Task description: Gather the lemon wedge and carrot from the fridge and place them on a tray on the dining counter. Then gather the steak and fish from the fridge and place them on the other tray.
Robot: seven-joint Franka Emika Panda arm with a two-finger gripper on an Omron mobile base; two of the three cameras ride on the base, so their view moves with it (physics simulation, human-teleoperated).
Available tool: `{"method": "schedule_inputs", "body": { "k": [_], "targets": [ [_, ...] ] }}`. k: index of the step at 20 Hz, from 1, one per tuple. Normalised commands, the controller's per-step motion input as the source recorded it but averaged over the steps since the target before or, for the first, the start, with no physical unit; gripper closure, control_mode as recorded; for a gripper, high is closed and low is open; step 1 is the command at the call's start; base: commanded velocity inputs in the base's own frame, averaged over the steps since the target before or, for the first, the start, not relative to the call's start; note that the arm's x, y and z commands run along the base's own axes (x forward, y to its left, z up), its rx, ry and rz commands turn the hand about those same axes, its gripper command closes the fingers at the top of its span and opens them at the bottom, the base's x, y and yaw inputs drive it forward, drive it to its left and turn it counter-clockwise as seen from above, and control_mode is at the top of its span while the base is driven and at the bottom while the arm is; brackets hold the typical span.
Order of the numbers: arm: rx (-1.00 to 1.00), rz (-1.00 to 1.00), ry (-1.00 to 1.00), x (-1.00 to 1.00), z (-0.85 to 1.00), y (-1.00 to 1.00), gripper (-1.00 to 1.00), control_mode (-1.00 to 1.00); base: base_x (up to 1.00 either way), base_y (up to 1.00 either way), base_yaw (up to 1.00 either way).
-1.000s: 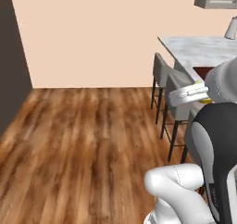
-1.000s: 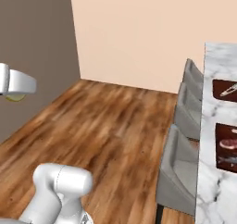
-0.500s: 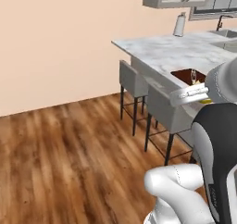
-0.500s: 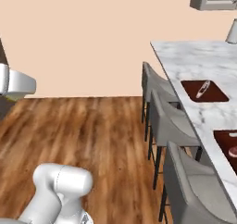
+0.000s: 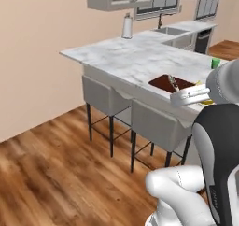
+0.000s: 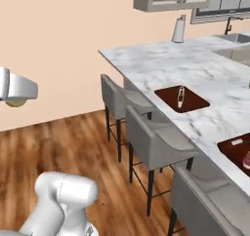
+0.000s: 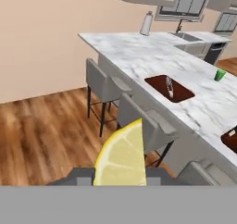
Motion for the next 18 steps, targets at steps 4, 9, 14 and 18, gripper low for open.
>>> {"method": "schedule_inputs", "body": {
  "k": [4, 9, 14, 18],
  "targets": [
    [0.0, 0.0, 0.0, 0.0, 0.0, 0.0, 1.0, 1.0, 0.9, 0.85, -0.6],
    [0.0, 0.0, 0.0, 0.0, 0.0, 0.0, 1.0, 1.0, 0.74, 0.75, -0.58],
    [0.0, 0.0, 0.0, 0.0, 0.0, 0.0, 1.0, 1.0, 0.39, 0.54, -0.59],
    [0.0, 0.0, 0.0, 0.0, 0.0, 0.0, 1.0, 1.0, 0.44, 0.53, -0.59]
  ]
}}
